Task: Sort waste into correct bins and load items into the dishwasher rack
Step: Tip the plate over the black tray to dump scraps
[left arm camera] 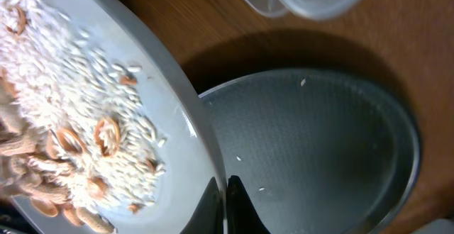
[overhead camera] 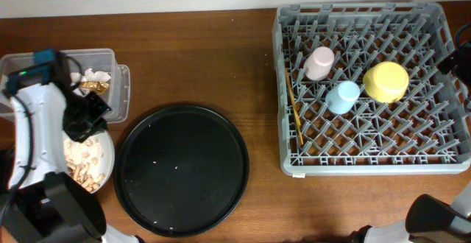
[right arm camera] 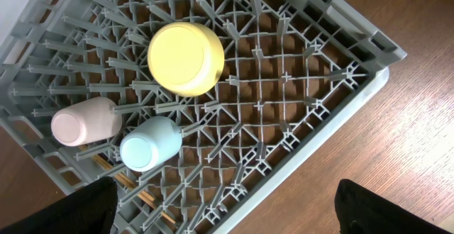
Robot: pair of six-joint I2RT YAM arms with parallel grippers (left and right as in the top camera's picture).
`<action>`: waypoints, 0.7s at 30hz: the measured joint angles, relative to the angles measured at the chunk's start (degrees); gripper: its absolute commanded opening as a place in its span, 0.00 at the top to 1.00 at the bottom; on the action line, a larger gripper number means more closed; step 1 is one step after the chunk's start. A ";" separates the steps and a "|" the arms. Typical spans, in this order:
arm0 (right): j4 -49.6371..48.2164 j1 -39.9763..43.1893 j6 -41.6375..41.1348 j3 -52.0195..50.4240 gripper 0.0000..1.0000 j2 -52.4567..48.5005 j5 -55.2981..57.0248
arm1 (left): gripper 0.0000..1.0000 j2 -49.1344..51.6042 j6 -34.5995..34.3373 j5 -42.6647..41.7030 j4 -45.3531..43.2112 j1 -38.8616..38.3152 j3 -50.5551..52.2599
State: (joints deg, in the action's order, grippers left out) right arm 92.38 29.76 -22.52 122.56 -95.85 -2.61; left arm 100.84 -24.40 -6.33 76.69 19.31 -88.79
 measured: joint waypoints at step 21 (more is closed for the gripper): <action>-0.02 0.00 0.00 0.00 0.02 0.00 0.00 | 1.00 4.11 11.47 -54.14 -10.10 40.22 -0.02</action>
State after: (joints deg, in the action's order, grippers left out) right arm 92.36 29.76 -22.52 122.56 -95.85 -2.61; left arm 104.95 -12.93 -60.47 66.59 59.53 -88.82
